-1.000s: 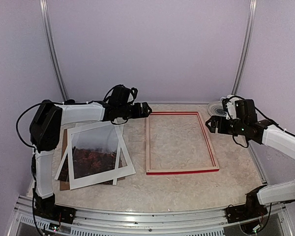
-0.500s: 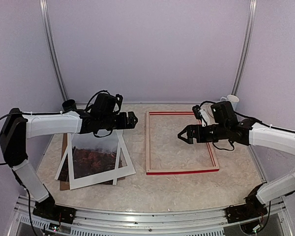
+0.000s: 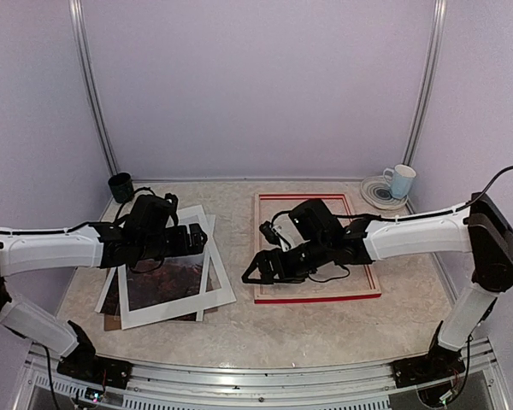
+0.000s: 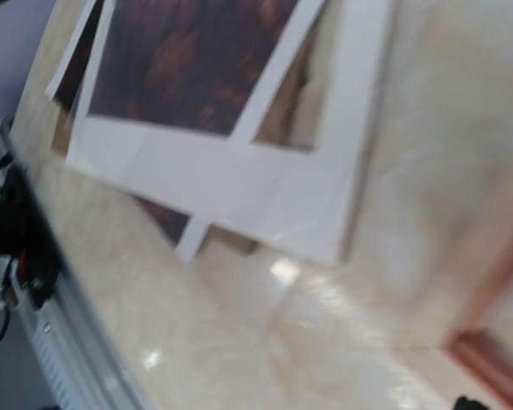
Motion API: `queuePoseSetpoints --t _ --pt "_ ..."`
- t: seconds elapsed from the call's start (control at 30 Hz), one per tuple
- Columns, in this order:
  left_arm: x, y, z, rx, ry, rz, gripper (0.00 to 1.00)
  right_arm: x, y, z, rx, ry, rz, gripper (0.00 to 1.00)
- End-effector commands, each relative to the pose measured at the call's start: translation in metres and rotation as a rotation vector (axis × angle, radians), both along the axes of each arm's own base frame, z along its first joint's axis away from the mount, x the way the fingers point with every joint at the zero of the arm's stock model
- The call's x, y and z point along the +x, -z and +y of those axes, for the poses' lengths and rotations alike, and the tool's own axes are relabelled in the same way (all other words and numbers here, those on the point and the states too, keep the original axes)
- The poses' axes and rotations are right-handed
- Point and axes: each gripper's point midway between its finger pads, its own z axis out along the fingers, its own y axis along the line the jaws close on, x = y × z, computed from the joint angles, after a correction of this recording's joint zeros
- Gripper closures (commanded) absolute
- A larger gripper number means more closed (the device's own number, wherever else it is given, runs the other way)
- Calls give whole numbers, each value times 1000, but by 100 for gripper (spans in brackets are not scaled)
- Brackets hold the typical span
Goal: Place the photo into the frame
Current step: Pick up the glass panel from the mat board.
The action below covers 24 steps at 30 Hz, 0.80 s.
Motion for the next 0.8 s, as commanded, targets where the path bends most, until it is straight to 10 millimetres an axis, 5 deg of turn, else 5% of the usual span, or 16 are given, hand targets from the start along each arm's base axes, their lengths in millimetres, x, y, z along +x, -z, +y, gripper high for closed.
queuePoseSetpoints --t 0.0,0.33,0.77 --pt "-9 5 17 -16 -58 -4 1 -21 2 33 42 -61 112 1" --pt "-22 41 25 -12 -66 36 1 -46 28 58 -13 -108 245 1" --pt "-29 62 27 -26 -57 51 1 -69 52 75 -61 -113 370 1"
